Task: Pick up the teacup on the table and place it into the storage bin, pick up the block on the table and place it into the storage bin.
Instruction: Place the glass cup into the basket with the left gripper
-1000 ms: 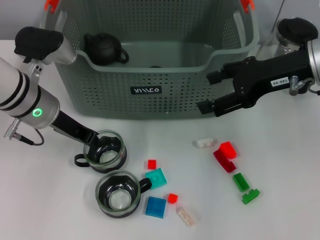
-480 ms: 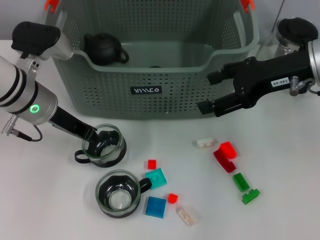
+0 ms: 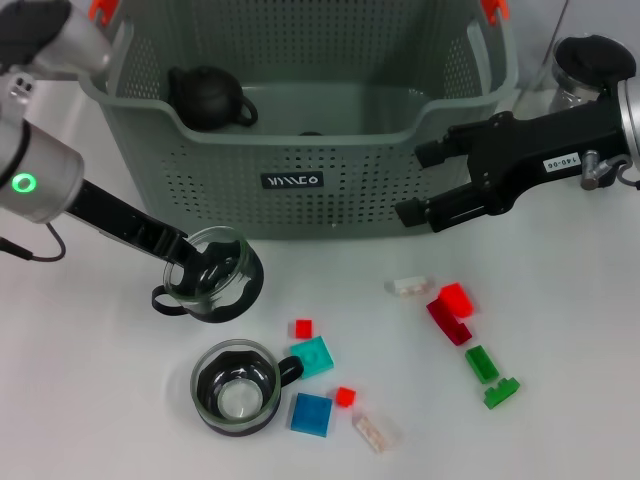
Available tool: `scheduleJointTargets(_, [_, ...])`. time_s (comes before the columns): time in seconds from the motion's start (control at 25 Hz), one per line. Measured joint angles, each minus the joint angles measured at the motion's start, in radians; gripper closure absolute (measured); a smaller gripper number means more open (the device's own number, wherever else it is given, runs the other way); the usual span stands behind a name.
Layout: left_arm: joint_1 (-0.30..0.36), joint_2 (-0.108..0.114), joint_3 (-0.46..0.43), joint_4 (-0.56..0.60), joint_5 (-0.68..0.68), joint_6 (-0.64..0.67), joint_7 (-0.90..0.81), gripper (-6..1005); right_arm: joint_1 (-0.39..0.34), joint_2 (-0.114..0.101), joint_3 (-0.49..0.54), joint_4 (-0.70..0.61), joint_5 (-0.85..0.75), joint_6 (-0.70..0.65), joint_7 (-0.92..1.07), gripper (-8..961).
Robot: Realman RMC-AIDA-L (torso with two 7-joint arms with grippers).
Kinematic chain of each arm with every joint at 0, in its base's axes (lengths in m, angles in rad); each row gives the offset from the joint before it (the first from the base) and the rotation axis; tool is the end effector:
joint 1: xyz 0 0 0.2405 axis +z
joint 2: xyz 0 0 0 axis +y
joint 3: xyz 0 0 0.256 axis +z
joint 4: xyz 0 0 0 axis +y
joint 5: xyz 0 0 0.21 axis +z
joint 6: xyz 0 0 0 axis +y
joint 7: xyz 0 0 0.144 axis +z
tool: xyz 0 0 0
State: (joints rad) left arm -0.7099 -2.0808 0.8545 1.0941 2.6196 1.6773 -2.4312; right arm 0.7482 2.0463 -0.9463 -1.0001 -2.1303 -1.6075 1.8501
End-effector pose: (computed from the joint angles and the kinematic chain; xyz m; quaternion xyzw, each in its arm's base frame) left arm -0.2223 0.3682 0.0376 -0.8696 -0.4715 0.0723 0.1273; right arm 0.1524 0.3838 0.0234 -0.9807 0.1541 0.1004 0.0660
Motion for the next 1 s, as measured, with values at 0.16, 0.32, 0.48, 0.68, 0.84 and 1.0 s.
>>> scheduleJointTargets(0.16, [-0.015, 0.014, -0.045, 0.030, -0.054, 0.114, 0.030, 949, -0.001, 0.000, 0.000, 0.000, 0.001, -0.014, 0.002, 6])
scheduleJointTargets(0.32, [-0.035, 0.020, -0.055, 0.053, -0.138, 0.202, 0.049, 949, -0.002, -0.002, 0.000, 0.000, 0.001, -0.060, 0.005, 7])
scheduleJointTargets(0.48, [-0.048, 0.033, -0.073, 0.062, -0.252, 0.218, 0.061, 949, -0.014, -0.008, 0.000, 0.005, -0.002, -0.088, 0.002, 8])
scheduleJointTargets(0.68, [-0.069, 0.052, -0.134, 0.067, -0.322, 0.176, 0.077, 949, -0.034, -0.027, 0.001, 0.039, -0.002, -0.094, 0.001, 8])
scheduleJointTargets(0.84, [-0.097, 0.068, -0.160, 0.061, -0.331, 0.105, 0.076, 948, -0.050, -0.034, 0.001, 0.051, -0.003, -0.099, -0.002, 9])
scheduleJointTargets(1.0, [-0.149, 0.089, -0.152, 0.035, -0.327, -0.018, 0.070, 948, -0.060, -0.037, 0.009, 0.053, -0.003, -0.098, -0.016, 9])
